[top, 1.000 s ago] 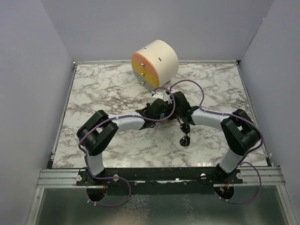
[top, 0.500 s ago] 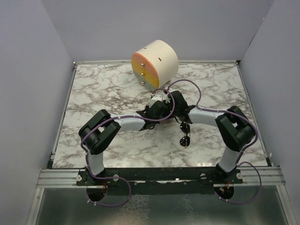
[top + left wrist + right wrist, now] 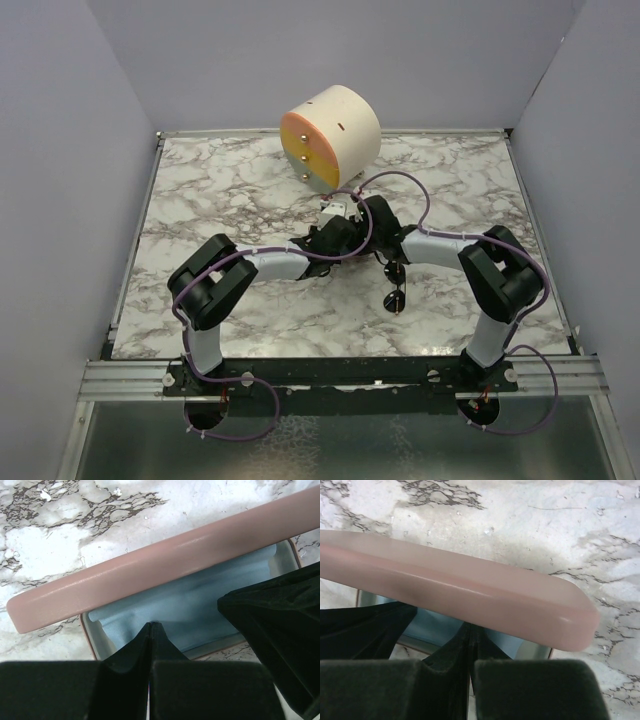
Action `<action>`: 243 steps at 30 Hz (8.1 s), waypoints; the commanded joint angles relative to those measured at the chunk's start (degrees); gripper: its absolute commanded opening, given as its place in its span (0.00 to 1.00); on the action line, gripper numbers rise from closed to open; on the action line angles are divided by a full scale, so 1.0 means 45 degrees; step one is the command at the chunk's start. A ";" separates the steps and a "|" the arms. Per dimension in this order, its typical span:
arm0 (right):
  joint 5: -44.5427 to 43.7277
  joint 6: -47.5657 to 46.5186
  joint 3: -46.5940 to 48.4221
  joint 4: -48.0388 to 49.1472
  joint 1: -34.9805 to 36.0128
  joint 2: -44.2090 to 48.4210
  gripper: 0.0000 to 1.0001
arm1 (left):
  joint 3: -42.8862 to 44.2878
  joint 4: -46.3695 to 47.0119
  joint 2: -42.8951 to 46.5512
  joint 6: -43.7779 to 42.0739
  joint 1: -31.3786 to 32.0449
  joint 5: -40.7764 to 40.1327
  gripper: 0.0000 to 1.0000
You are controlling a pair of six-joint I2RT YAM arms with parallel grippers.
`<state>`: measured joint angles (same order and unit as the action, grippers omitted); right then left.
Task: Organize the sunglasses
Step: Place the glasses cleaning cloth in the sunglasses case, then adjust the sunglasses case at the center of the board, then pick up the sunglasses from the center of the board.
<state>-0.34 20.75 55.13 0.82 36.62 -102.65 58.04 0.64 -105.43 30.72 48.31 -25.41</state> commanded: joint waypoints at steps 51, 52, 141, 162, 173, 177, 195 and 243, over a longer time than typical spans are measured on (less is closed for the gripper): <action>-0.1380 -0.0121 -0.0943 0.0182 0.0258 0.1651 0.01 | 0.0371 -0.1921 0.0532 -0.0117 0.0347 -0.1178 0.06; -0.1384 -0.0127 -0.0921 0.0178 0.0258 0.1636 0.01 | 0.0379 -0.1957 0.0491 -0.0116 0.0356 -0.1198 0.06; -0.2519 0.1055 -0.1793 0.1399 0.0433 0.1480 0.01 | -0.2205 0.2017 0.3608 -0.2262 -0.1190 0.1016 0.00; -0.2191 0.0906 -0.0677 0.1758 0.0436 0.0015 0.01 | -0.2528 0.1811 0.4040 -0.1950 -0.0384 0.0796 0.00; -0.2260 0.0894 -0.0391 0.1610 0.0433 -0.0032 0.01 | -0.2604 0.1529 0.4195 -0.2086 -0.0190 0.0220 0.00; -0.2343 0.0916 -0.0773 0.1433 0.0426 0.0705 0.03 | -0.2697 0.1521 0.4369 -0.2238 -0.0195 -0.0113 0.00; -0.3004 0.1597 -0.4391 -0.0623 0.0398 0.6873 0.30 | -0.3756 0.1890 0.5240 -0.1709 -0.0581 0.0387 0.28; 0.0510 0.3630 -0.7736 -0.2077 -0.1881 1.0199 0.34 | -0.4519 0.2518 0.5774 -0.1376 -0.0602 0.1801 0.28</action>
<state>0.80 36.32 19.44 -9.85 28.75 -55.66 38.11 10.63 -79.72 23.97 45.76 -18.39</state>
